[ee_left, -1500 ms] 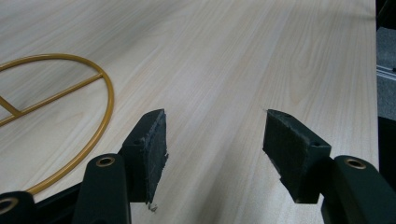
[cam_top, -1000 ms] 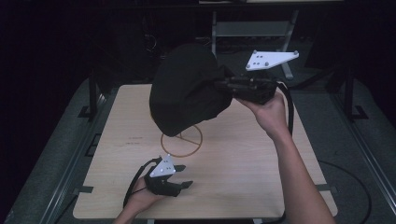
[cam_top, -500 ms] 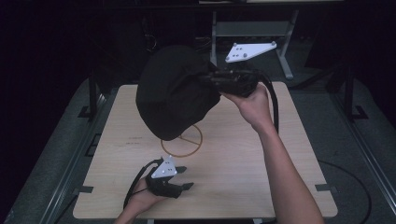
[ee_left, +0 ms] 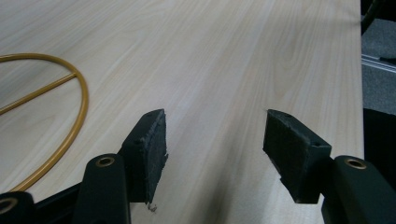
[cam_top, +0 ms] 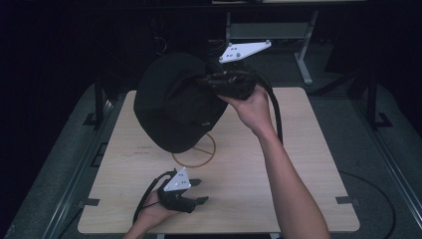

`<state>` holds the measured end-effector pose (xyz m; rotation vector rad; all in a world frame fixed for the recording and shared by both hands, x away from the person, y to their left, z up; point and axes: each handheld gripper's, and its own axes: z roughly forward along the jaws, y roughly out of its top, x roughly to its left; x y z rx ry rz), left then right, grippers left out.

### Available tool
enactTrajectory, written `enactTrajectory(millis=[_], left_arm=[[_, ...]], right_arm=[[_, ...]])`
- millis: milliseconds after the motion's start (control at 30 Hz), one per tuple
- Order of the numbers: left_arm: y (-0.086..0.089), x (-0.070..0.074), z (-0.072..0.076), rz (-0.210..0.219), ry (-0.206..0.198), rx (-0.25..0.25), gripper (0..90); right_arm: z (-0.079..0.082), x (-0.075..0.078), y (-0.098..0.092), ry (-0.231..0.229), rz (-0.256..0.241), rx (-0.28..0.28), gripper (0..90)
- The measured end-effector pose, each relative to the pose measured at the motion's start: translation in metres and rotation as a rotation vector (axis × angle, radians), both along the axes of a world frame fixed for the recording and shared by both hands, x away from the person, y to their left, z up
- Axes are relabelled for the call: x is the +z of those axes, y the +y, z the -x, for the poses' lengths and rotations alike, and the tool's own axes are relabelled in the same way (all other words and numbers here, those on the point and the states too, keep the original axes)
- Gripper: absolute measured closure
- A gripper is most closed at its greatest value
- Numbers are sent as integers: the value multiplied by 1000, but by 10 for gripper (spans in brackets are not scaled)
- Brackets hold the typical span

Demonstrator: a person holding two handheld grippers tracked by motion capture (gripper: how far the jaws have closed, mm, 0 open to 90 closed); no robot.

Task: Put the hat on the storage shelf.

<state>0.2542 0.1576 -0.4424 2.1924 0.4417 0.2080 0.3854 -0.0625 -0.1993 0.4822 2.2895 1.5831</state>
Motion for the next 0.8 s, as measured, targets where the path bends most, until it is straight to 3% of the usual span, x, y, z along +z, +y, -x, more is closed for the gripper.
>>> enactTrajectory(millis=[100,367,500,600,800], left_arm=[[-3,0,2,11,13,-13,384],[-10,-1,5,-9,7,-37,381],[-11,0,4,-20,3,-44,381],[-12,0,5,-10,3,-42,381],[-15,-2,8,-34,-2,-71,379]], right_arm=[[-4,-2,10,4,17,9,860],[-17,-4,26,28,57,-8,854],[-21,-6,35,41,40,-13,849],[-25,-7,46,45,83,-22,865],[-34,-22,66,57,146,-34,875]])
